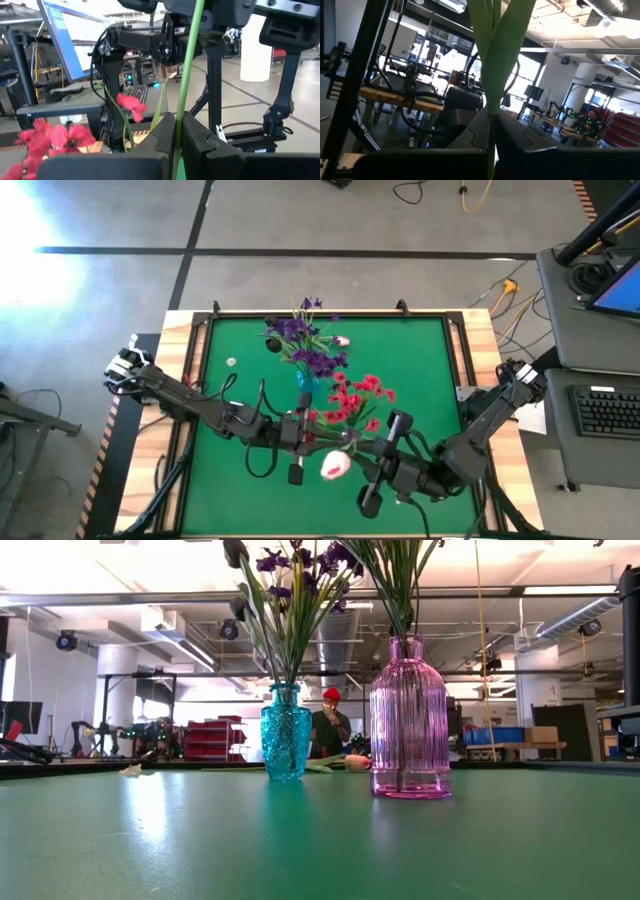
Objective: Sort flowers into vase by color
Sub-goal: Put the bottom pink tulip into the purple vase
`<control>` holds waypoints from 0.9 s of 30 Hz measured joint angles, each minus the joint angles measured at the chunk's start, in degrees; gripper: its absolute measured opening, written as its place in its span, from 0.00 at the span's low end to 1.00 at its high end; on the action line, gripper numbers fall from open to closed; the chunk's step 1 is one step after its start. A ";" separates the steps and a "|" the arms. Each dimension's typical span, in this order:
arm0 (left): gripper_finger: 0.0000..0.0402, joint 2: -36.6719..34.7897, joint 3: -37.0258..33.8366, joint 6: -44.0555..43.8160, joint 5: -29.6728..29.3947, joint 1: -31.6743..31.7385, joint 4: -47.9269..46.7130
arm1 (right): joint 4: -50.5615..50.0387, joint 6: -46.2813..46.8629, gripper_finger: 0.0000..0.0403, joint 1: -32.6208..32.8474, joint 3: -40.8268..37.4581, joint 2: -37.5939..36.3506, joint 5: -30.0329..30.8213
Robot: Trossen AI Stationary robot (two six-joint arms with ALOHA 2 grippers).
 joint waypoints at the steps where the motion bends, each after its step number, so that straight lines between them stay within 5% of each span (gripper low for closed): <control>1: 0.02 -0.16 0.02 0.43 0.20 -0.14 0.13 | 0.02 0.00 0.03 0.02 0.00 -0.24 0.04; 9: 0.20 -2.39 0.00 3.25 1.93 -1.67 -0.07 | -4.15 3.21 0.02 1.02 -0.25 -3.07 -1.57; 18: 0.38 -7.13 0.02 2.50 1.47 -2.10 -4.86 | -20.81 26.07 0.02 1.37 -6.92 -13.04 -4.52; 27: 0.40 -12.39 0.01 0.86 1.44 -2.14 -10.31 | -7.75 29.54 0.02 1.25 -25.12 -22.15 -4.77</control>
